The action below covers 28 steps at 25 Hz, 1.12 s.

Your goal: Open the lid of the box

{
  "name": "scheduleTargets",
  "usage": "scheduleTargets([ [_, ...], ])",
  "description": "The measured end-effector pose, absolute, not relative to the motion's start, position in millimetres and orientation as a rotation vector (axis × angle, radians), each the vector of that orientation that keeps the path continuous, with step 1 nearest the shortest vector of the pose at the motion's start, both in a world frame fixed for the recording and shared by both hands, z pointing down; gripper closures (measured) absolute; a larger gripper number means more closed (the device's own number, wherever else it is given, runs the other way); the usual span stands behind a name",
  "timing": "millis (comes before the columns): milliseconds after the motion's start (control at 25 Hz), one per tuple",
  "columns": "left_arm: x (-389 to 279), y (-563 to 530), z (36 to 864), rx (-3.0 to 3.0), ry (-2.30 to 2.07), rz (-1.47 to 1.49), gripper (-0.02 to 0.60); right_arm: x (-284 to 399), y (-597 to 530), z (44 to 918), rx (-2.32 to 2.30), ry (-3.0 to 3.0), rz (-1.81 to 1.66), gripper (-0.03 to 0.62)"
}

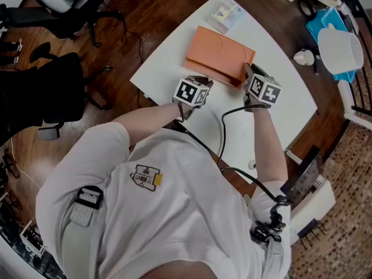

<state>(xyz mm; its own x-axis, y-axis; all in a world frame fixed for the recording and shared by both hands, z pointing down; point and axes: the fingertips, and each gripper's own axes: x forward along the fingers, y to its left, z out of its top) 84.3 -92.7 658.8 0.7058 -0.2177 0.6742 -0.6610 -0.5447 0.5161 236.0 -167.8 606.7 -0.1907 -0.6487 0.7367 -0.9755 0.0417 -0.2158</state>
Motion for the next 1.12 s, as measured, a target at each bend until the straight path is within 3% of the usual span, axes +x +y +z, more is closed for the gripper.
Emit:
scheduleTargets([
  [1120, 58, -8, 666, 2.071, -0.571, 0.744, 0.520, 239, -169, 606, 1.643, -1.897, 0.995, 0.500],
])
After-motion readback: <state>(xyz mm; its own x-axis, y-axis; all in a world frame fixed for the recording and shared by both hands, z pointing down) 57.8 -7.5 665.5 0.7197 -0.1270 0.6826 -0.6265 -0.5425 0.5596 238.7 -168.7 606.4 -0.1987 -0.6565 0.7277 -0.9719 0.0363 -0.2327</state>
